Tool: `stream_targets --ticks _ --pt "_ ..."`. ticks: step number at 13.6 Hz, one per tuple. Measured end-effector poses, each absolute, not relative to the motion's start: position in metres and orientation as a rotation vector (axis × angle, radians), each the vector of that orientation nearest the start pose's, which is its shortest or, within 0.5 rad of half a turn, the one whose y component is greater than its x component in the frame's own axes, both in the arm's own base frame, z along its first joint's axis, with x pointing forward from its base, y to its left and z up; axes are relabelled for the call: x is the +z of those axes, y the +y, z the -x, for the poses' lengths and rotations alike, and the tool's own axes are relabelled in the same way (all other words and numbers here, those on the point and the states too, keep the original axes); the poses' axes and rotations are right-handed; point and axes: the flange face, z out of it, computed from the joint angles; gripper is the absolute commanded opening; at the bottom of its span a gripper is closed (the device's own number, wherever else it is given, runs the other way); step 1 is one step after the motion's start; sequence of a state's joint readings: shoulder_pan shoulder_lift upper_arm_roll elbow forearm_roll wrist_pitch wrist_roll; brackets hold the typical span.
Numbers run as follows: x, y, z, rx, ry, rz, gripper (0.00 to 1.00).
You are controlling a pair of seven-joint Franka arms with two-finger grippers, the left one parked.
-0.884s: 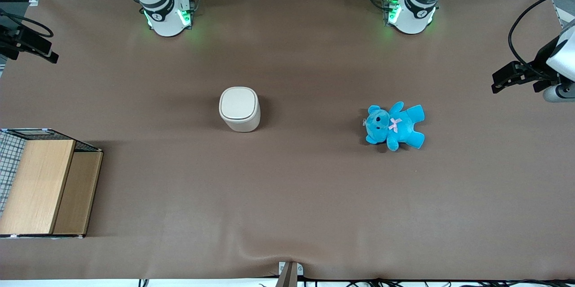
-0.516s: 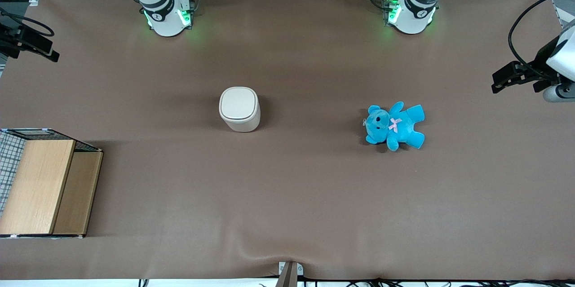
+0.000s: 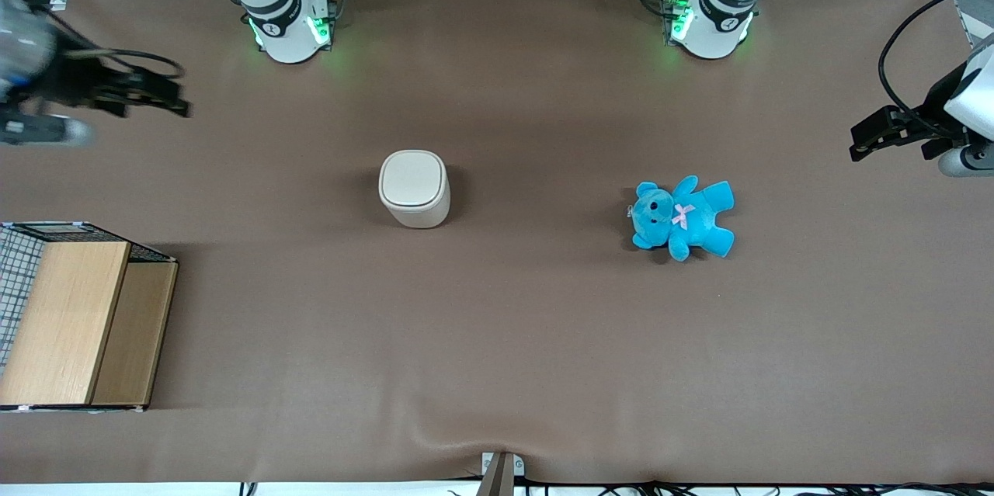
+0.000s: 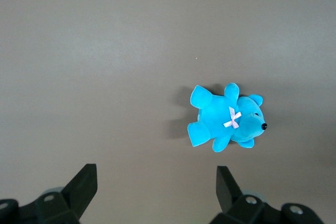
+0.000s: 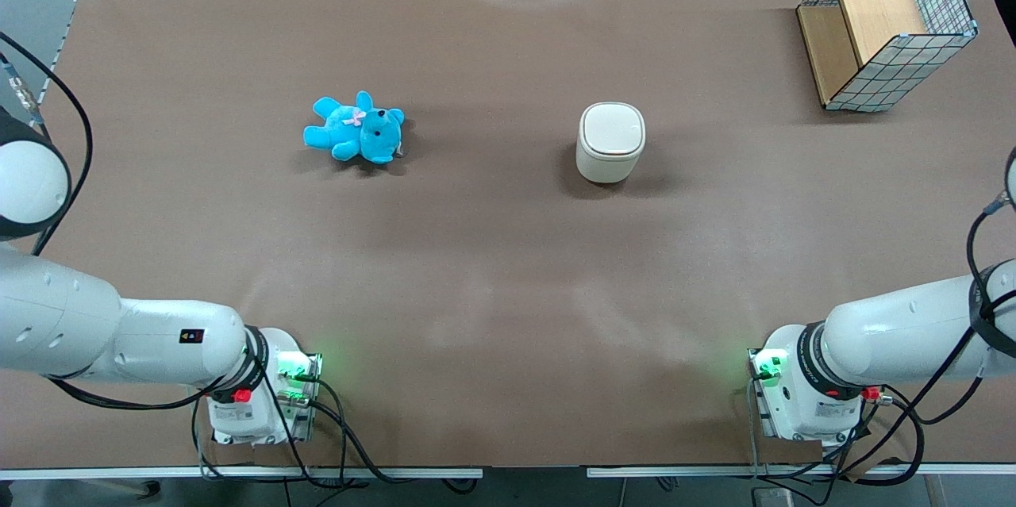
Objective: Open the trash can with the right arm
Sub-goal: 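Move the right gripper toward the white trash can's lid, then lower the right gripper onto the trash can lid edge and grip it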
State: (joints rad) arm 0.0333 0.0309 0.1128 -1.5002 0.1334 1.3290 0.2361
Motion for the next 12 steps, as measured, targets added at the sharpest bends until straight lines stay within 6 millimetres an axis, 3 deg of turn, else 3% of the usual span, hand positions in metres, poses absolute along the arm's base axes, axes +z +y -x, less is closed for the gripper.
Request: stream_targets --ticks 1,2,5,8,12 --pt "0.614 0.118 -0.526 0.377 0.116 3.033 0.18" --pt "0.604 0.14 -0.522 0.416 0.11 3.042 0.0" --pt "0.567 0.179 -0.513 0.512 0.1 3.061 0.0" --pt "0.517 0.211 -0.509 0.525 0.115 3.072 0.0" --pt "0.456 0.276 -0.493 0.523 0.17 3.098 0.0"
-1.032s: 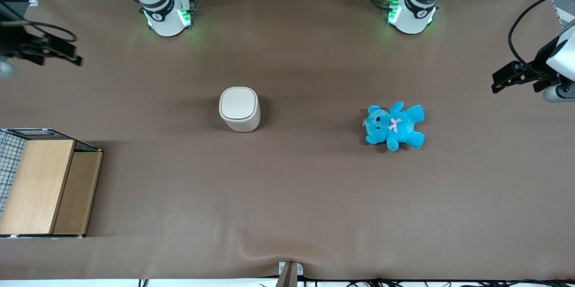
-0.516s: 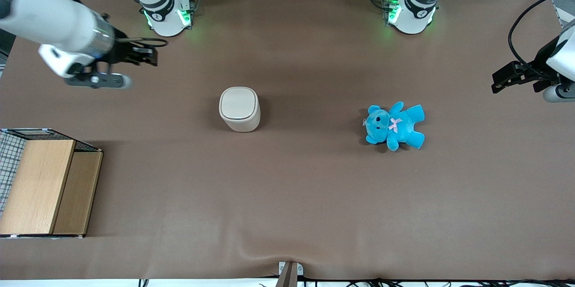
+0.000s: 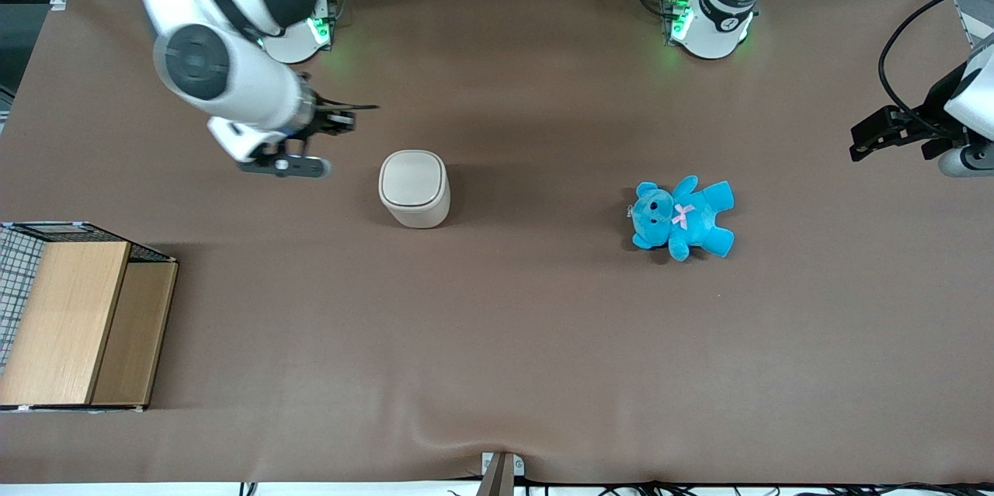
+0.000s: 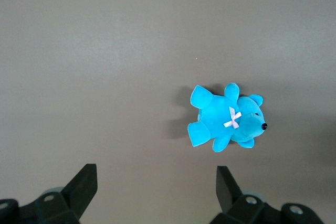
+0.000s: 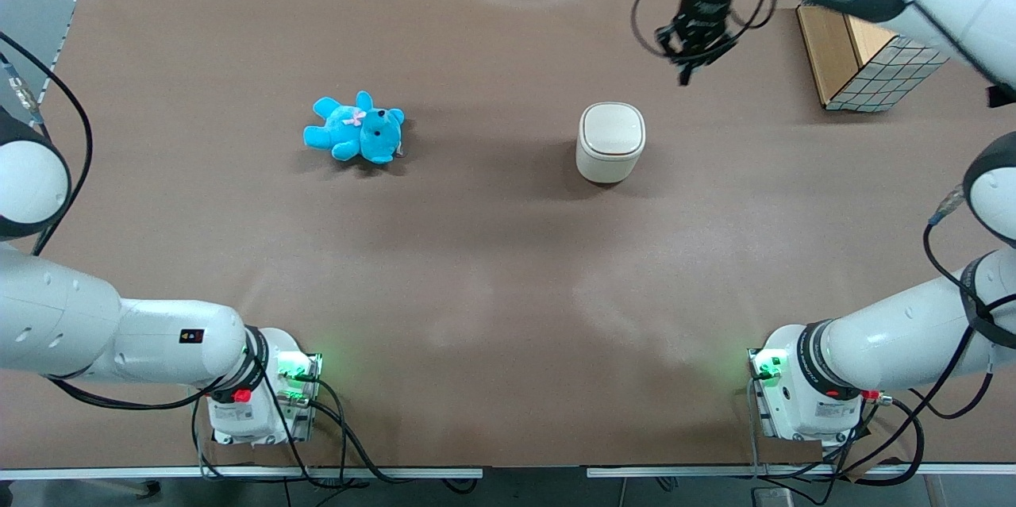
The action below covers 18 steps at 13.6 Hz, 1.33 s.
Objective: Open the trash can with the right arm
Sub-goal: 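Lower the right gripper onto the trash can lid edge and grip it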
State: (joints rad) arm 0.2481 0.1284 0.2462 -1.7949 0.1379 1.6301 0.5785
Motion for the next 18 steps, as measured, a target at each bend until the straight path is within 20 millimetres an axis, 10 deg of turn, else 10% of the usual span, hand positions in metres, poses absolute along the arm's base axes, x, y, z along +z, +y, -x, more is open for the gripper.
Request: stream_targets --ticks 3,9,18 --pt "0.413 0.312 -0.494 0.511 0.216 3.096 0.0" --pt "0.334 0.315 -0.518 0.521 0.252 3.102 0.0" --pt "0.304 0.316 -0.509 0.558 0.343 3.114 0.0"
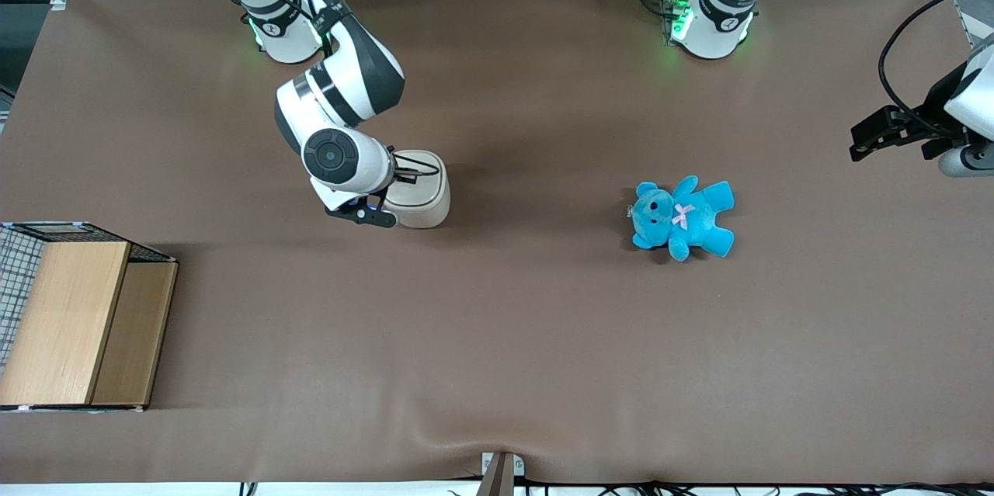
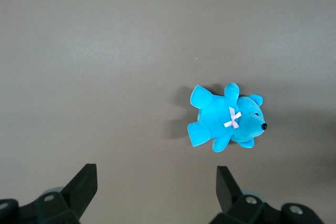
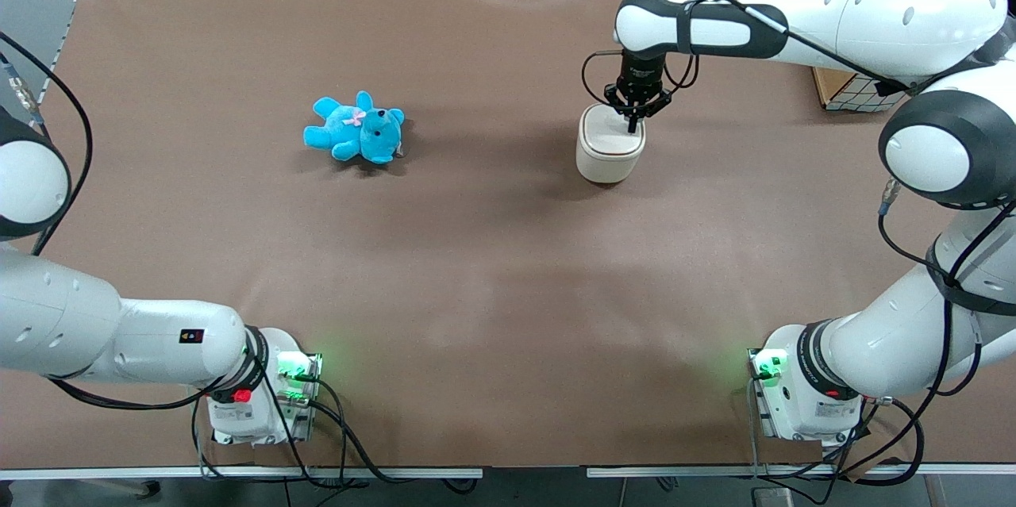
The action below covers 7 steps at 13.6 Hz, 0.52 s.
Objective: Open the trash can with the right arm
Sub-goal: 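Lower the right gripper onto the trash can lid edge and grip it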
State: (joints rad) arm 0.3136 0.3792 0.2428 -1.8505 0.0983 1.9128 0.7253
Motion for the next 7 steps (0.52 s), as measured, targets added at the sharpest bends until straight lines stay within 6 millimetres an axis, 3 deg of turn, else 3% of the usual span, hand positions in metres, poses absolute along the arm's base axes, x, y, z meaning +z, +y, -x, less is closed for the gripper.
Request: stream_targets --ticks 7 --pt "0.311 0.326 -0.5 0.514 0.384 3.107 0.0"
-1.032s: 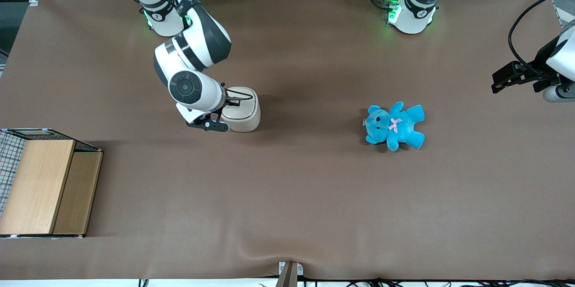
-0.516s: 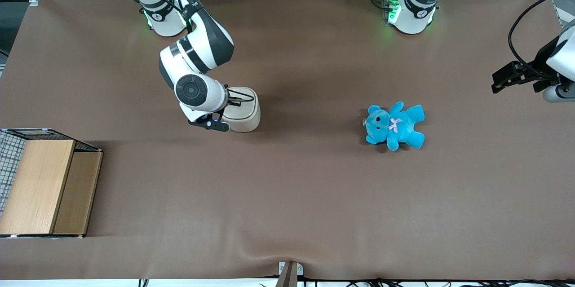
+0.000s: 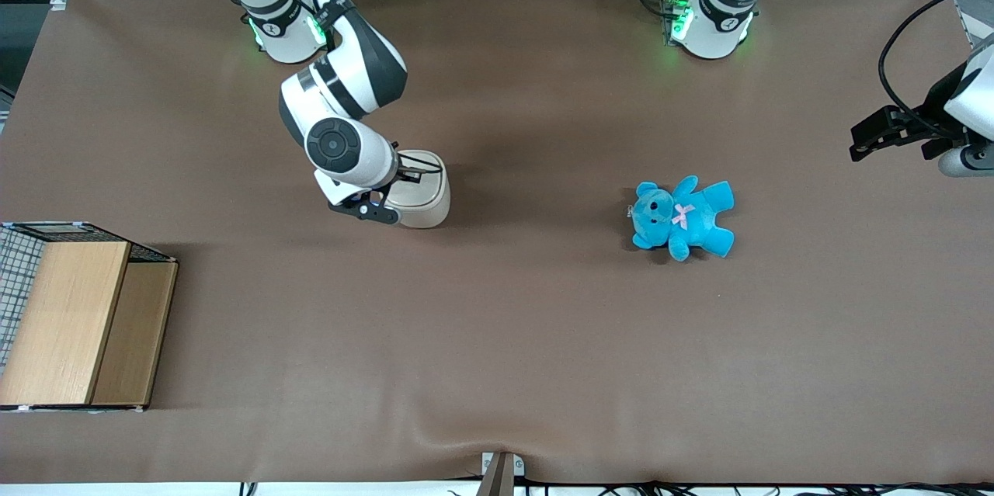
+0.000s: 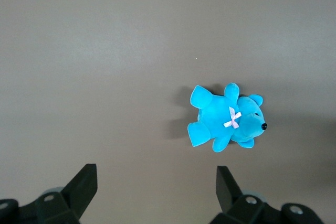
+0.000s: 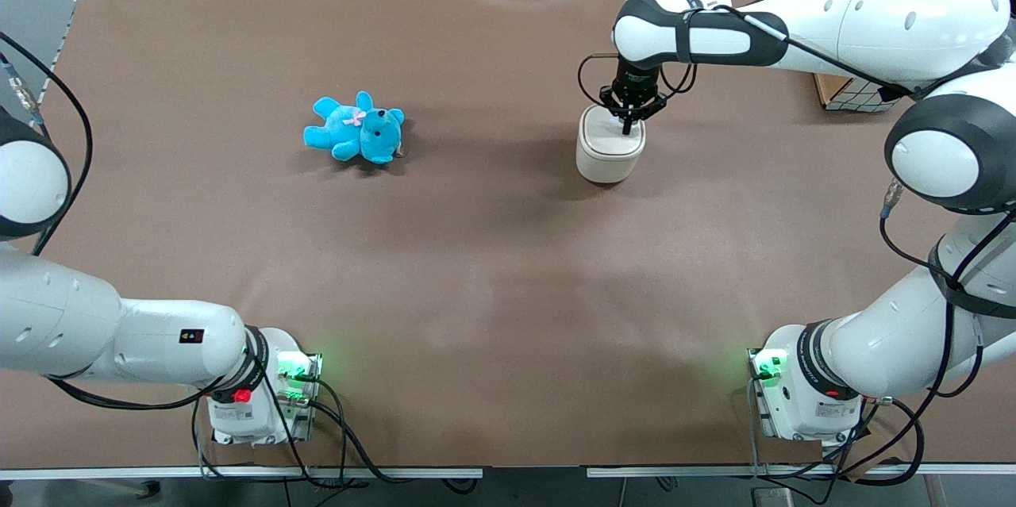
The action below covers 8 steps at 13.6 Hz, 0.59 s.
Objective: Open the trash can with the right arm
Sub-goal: 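Lower the right gripper onto the trash can lid edge and grip it, then pull the lid edge back with the right gripper, swinging it upright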
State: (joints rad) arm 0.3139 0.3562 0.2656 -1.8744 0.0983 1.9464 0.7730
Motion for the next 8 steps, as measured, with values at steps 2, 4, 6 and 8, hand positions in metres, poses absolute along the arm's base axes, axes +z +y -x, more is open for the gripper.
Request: stream_targets --ticks 2,4,6,8 --pt "0.33 0.329 -0.5 0.554 0.379 3.119 0.0" --pt "0.368 0.329 -0.509 0.572 0.379 3.124 0.0" --pt "0.412 0.321 -0.521 0.545 0.395 3.115 0.25" --pt "0.443 0.299 -0.538 0.475 0.423 3.109 1.0"
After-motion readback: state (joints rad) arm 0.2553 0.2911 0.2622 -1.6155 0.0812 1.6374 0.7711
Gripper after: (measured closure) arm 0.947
